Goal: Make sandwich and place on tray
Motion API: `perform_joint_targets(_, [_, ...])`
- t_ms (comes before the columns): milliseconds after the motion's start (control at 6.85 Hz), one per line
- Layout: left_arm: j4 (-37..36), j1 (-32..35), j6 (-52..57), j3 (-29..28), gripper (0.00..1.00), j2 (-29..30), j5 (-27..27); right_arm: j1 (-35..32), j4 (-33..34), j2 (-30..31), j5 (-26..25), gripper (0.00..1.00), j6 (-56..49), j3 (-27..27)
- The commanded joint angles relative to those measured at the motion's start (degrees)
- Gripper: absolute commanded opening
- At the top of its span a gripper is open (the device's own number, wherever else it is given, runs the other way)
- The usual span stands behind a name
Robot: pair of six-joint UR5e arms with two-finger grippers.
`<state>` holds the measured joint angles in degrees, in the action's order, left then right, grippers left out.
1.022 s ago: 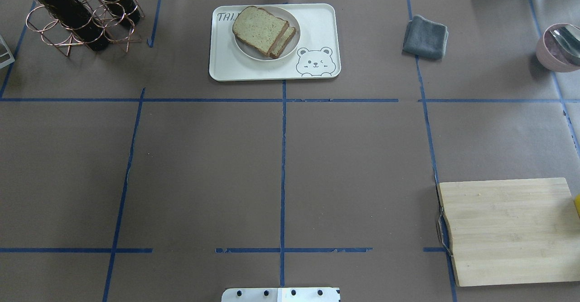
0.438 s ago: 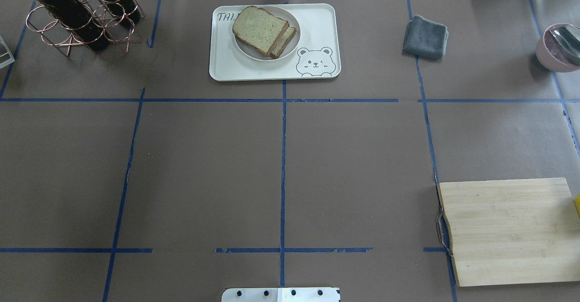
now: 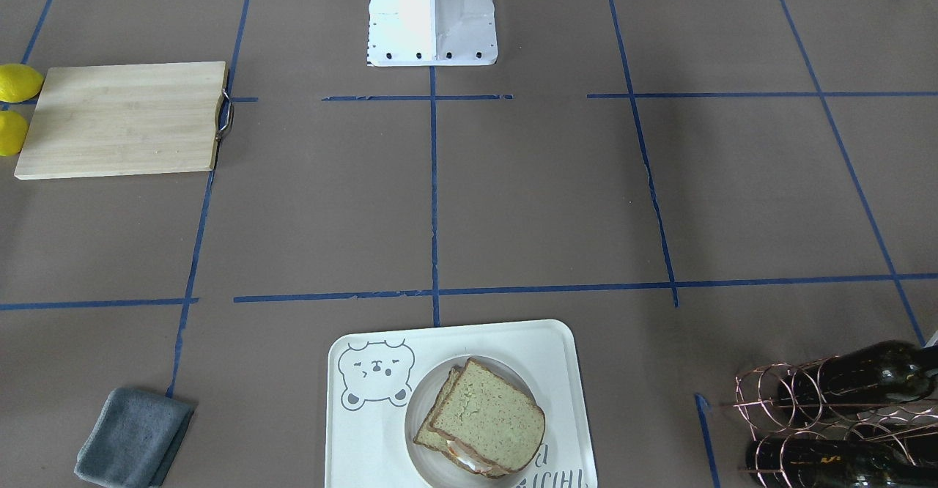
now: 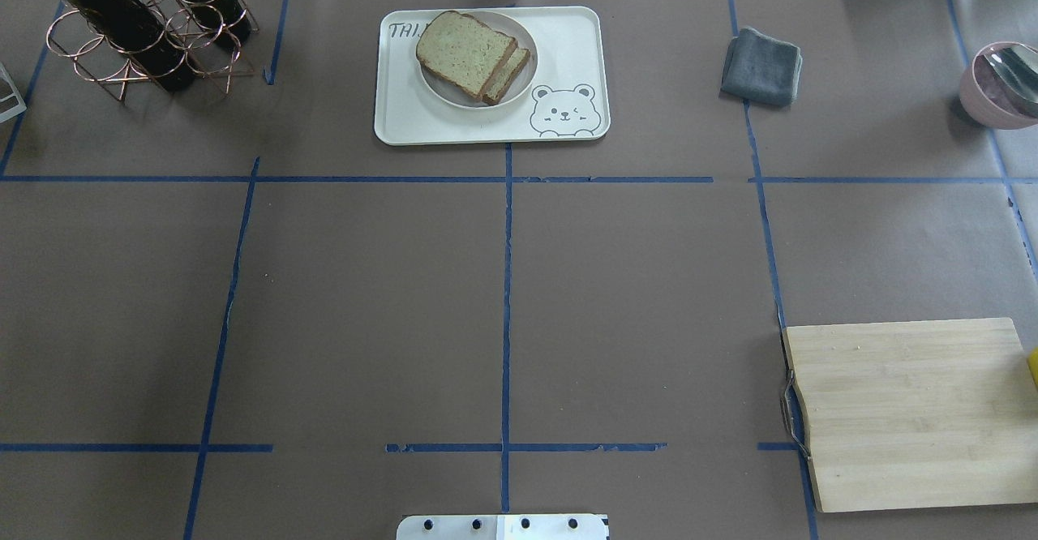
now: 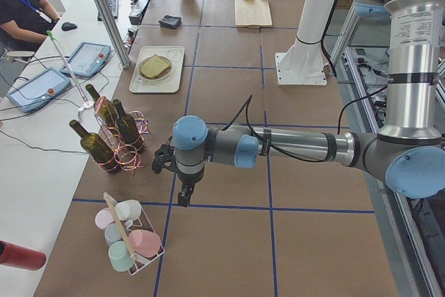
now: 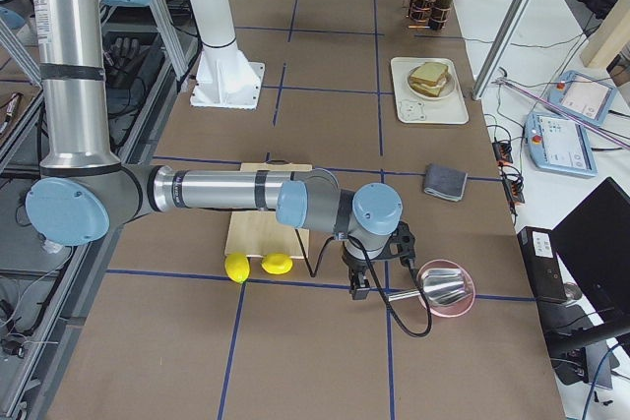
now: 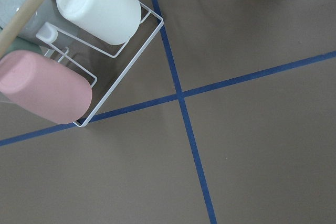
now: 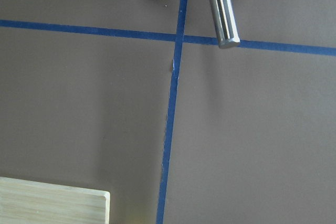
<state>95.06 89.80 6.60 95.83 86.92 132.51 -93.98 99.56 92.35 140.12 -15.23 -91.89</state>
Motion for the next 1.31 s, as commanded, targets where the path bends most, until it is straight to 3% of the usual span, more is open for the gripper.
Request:
perform_joint_targets(0, [-0.13,-0.07,-0.19,-2.66,1.00,0.09,0.20,-0.15,-0.07,0.90,1.29,1.00,-0.06,0.22])
perform_joint_targets(730, [-1.45,0.02,-0.10,-2.50,1.00,0.00,0.12,-3.74,-0.68,0.82,0.94,1.00,1.26,-0.57])
perform_joint_targets(1168, [-1.45,-0.07,-0.10,-2.41,1.00,0.00,0.03,-3.75,-7.44,0.91,-2.99,1.00,6.69,0.04])
